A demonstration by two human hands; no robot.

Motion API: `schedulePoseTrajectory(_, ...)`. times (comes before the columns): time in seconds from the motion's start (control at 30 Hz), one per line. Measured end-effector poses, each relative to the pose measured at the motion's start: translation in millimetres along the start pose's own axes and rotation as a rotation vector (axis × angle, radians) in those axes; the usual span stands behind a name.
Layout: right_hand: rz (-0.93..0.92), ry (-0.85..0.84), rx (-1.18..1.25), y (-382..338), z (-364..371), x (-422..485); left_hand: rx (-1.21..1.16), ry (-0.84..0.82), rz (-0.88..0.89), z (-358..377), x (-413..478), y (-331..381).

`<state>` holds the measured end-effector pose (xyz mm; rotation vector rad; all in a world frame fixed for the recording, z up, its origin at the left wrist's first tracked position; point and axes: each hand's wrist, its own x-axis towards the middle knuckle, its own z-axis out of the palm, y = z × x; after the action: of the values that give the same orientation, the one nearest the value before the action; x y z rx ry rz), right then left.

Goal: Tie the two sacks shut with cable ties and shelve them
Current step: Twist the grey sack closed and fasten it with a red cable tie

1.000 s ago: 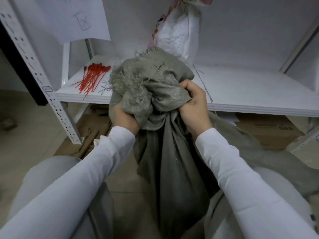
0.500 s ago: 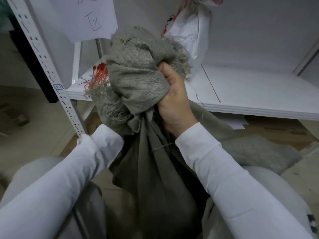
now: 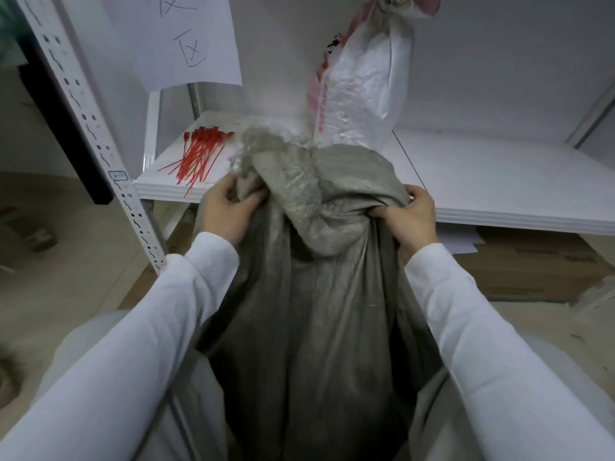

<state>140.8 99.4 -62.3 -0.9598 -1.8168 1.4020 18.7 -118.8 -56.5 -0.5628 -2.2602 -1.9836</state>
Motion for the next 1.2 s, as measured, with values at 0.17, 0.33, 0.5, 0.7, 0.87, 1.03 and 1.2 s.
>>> schedulePoseTrajectory(0.17,0.212,-0.268,0.041,10.2,5.3,-6.1,-0.092,0.079,0.056,-22.1,18.6,7.3)
schedulePoseTrajectory(0.33,0.325,-0.594,0.339,-0.6,3.2,-34.5,-0.034,-0.280,0.110,-12.9,5.8,9.8)
schedulePoseTrajectory(0.5,0.066,-0.150,0.485,-9.8,-9.4,-23.6,0.309,-0.049,-0.131,-21.6,21.9,-15.7)
schedulePoseTrajectory(0.7,0.084,-0.030,0.625,-9.0,-53.9,-4.9,0.922,-0.494,-0.261,-24.3,13.6,-17.8)
schedulePoseTrajectory(0.87,0.165,-0.300,0.544,0.3,-41.8,-12.6,0.720,-0.661,-0.116,-0.4,-7.2,-17.0)
schedulePoseTrajectory(1.03,0.133,-0.590,0.331,7.3,-18.1,-42.9,0.579,-0.682,-0.019,22.3,-15.6,-19.9)
schedulePoseTrajectory(1.2,0.024,-0.737,0.136,12.8,-9.6,-52.9,0.206,-0.586,-0.044,39.8,-32.8,-4.0)
